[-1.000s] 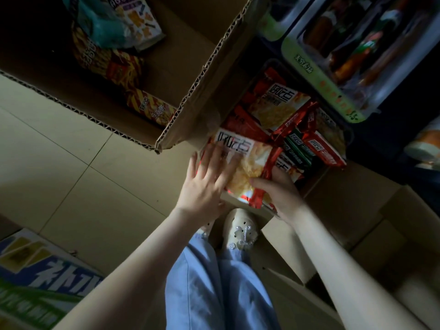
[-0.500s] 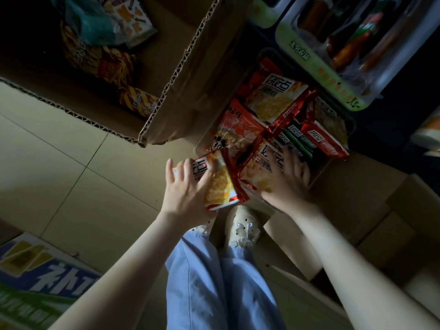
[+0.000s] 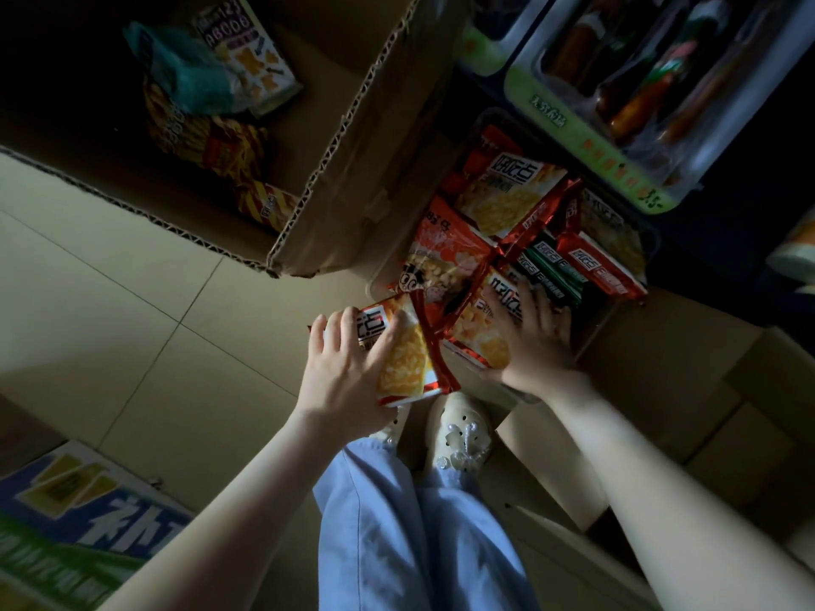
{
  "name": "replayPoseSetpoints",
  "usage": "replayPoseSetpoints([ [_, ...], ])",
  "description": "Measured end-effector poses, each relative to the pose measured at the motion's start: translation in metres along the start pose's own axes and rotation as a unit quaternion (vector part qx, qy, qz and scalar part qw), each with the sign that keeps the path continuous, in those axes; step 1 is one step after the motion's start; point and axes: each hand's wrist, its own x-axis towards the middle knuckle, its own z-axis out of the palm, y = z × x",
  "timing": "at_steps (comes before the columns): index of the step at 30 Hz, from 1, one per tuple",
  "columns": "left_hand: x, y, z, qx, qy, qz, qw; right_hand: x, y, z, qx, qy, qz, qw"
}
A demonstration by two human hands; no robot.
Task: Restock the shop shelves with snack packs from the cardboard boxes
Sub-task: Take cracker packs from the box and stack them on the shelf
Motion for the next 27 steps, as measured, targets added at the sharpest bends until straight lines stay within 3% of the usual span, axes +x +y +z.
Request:
replayPoseSetpoints([
  [4, -0.002, -0.014, 0.003, 0.005, 0.019, 0.011, 1.000, 0.002, 0.005, 0.001, 0.027, -0.013, -0.012, 0.999],
  [8, -0.006, -0.021, 0.009, 0.012, 0.016, 0.006, 1.000, -0.005, 0.007, 0.000, 0.012, 0.037, -0.021, 0.999],
  [13, -0.029, -0.008, -0.035, 0.004, 0.011, 0.021, 1.000, -0.064, -0.007, -0.058, 0.012, 0.037, -0.034, 0.999],
  [20, -0.092, 0.011, -0.224, -0.013, 0.059, -0.007, 0.998, -0.204, -0.046, -0.216, -0.006, 0.134, -0.073, 0.988],
  [27, -0.153, 0.003, -0.468, 0.053, 0.187, -0.001, 0.981, -0.314, -0.092, -0.408, -0.035, 0.230, -0.156, 0.960],
])
